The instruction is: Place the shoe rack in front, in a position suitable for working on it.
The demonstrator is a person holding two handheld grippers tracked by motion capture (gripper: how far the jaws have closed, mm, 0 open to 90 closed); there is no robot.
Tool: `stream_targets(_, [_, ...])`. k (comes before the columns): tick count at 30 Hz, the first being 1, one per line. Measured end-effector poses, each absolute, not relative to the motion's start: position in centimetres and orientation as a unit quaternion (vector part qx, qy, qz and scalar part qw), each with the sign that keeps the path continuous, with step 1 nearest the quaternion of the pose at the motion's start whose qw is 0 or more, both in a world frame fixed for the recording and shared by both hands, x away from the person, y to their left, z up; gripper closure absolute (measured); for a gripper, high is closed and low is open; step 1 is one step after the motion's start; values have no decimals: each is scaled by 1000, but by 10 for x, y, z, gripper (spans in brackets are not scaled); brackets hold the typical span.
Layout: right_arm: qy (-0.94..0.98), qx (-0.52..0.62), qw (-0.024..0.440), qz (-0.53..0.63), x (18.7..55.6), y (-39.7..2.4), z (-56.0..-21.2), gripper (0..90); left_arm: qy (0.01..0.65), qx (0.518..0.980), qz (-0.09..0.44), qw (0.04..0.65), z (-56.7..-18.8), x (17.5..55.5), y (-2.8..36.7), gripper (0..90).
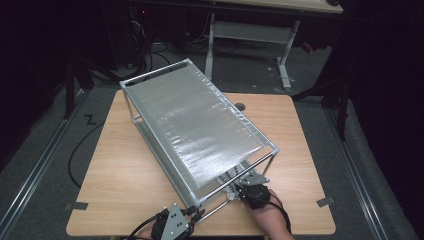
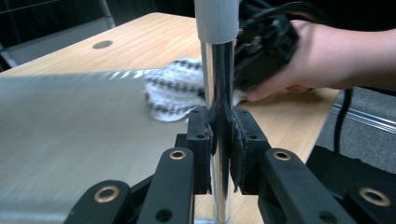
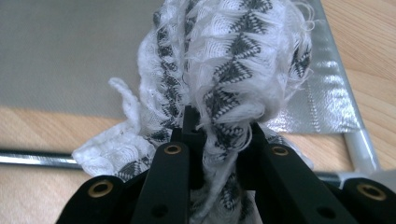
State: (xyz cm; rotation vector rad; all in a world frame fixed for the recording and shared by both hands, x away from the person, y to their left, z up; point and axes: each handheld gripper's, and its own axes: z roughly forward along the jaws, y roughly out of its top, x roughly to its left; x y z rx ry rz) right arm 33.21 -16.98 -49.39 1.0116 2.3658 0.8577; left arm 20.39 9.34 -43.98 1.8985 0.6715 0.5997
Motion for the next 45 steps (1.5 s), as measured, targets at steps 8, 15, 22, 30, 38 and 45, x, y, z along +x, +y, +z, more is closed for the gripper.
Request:
stream_targets(8, [836,365,236,334,308,-180,-487,773,267,775,247,516,-445,209,90,791])
stream_targets(15, [828,348,240,369,281,-187,-473,765,255,778,239,521,-445,215,79,790])
stream_targets(22, [843,331,195,376,260,-175,-483,762,252,778,230,527,-446,221,71,792])
stream_targets(30, [866,303,172,359,247,-146,-495,770,251,777,224,533,-447,224,68,794])
stream_targets(38, [844,362,196,344,266,-175,-497,762,246,778,221,534,-447,224,69,793])
stream_targets(45, [817,414,217,337,287,-210,-499,760,248,779,223,532,-447,223,69,792])
